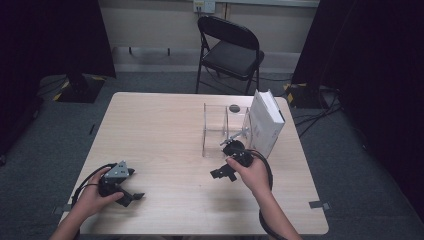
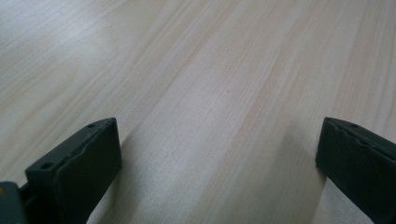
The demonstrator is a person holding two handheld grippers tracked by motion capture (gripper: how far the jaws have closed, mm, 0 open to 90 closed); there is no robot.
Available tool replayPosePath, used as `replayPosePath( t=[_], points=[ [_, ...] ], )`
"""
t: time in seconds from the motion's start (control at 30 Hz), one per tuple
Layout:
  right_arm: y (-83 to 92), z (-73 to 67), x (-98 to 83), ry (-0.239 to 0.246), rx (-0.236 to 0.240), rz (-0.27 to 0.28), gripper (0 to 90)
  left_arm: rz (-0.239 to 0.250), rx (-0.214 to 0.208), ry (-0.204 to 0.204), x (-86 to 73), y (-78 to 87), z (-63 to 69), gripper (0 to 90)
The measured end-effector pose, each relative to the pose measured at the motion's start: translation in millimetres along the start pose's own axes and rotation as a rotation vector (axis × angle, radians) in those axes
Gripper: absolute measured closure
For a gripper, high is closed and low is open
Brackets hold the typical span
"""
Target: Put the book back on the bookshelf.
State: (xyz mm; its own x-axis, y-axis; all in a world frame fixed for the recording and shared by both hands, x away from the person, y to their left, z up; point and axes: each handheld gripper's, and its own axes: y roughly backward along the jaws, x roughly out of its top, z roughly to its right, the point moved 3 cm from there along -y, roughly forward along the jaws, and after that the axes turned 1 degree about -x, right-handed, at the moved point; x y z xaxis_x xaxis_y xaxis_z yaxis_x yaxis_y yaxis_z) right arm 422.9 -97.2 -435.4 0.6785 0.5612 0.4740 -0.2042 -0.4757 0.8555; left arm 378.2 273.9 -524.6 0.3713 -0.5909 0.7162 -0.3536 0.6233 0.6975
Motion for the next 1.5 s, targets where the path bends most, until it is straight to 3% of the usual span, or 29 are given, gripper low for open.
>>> replayPosePath(
  t=[0.57, 0.97, 1.5],
  points=[
    [-15.7, -11.0, -0.7, 0.028, 0.02, 0.017, 16.6, 0.0, 0.0, 0.0, 0.0, 0.0, 0.0, 0.0],
    [-37.5, -18.8, -2.3, 0.043, 0.056, 0.033, 16.7, 0.0, 0.001, 0.0, 0.0, 0.0, 0.0, 0.0],
    [-62.7, -28.5, -8.1, 0.072, 0.073, 0.012, 17.0, 0.0, 0.001, 0.0, 0.0, 0.0, 0.0, 0.0]
  ],
)
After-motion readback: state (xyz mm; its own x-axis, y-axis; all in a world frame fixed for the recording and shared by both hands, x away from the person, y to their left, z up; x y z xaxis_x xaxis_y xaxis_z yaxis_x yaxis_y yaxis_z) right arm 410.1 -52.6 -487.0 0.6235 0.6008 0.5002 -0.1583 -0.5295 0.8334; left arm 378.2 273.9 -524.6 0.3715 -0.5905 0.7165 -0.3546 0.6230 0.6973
